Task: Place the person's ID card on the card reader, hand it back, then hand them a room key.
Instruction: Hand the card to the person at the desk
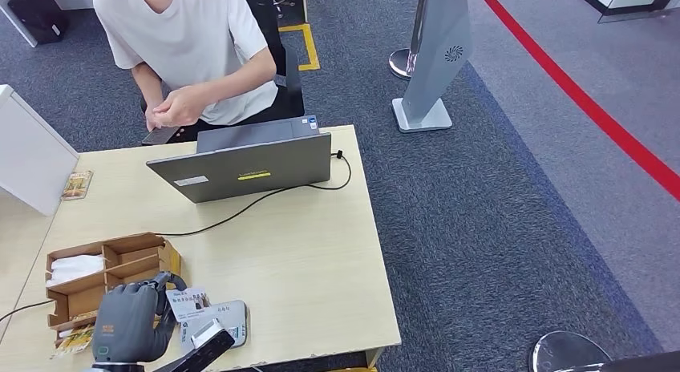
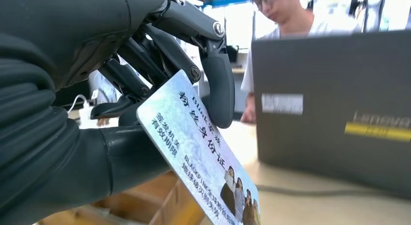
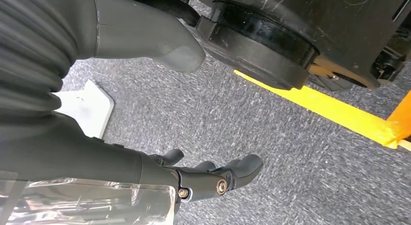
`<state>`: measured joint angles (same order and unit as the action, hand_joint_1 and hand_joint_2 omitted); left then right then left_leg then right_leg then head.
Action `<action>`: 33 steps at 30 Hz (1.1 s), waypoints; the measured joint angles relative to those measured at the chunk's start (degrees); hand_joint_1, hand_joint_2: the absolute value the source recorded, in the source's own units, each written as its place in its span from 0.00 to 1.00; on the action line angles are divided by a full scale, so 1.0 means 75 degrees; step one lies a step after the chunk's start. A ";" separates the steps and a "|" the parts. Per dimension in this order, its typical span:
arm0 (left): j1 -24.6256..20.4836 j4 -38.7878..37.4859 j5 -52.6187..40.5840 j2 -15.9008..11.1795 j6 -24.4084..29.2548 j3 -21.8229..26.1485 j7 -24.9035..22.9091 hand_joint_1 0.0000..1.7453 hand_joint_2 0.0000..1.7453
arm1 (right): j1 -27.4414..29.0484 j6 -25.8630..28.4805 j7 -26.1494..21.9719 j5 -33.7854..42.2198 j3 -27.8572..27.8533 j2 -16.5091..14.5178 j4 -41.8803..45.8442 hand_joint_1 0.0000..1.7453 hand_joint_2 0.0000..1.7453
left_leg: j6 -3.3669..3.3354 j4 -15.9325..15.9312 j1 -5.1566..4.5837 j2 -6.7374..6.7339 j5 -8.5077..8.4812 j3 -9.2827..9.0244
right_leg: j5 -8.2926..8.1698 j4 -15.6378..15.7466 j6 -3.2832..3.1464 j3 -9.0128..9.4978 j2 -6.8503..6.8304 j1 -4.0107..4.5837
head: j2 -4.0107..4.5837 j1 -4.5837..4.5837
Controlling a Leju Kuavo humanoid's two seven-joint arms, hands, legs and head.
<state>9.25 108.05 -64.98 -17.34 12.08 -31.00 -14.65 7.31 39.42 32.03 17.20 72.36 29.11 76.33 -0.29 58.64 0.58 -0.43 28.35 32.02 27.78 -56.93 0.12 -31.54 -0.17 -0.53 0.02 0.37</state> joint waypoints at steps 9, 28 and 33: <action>-0.1682 0.0094 -0.0289 -0.0028 0.1645 0.1228 0.0451 1.00 1.00 | -0.0286 -0.0055 -0.0793 0.0343 0.0510 0.0012 -0.0240 0.00 1.00 | 0.0009 0.0000 0.0006 0.0010 -0.0025 -0.0001 | -0.0014 -0.0006 -0.0003 0.0003 -0.0015 0.0001 | 0.0000 -0.0001; -0.4652 -0.2986 -0.0788 -0.1563 0.1194 0.2600 0.0242 0.00 1.00 | -0.0855 -0.0128 -0.1505 0.0903 0.1242 0.0012 -0.0913 0.00 1.00 | 0.0015 0.0001 0.0011 0.0006 -0.0044 0.0006 | -0.0031 -0.0009 -0.0025 -0.0006 -0.0005 0.0017 | 0.0000 -0.0001; -0.4695 -0.3205 -0.0591 -0.1586 0.1071 0.2583 0.0191 0.00 1.00 | -0.0866 -0.0055 -0.1496 0.0979 0.1304 0.0012 -0.0930 0.00 1.00 | 0.0015 0.0001 0.0011 0.0006 -0.0043 0.0008 | -0.0031 -0.0007 -0.0024 -0.0007 -0.0006 0.0017 | 0.0000 -0.0001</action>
<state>-25.96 84.01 -69.41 -29.23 20.11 -11.63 -13.22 0.82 39.00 20.81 24.53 82.14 29.20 69.36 -0.18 58.64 0.66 -0.38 28.03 32.08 27.55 -56.98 -0.07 -31.60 -0.21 -0.40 0.02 0.36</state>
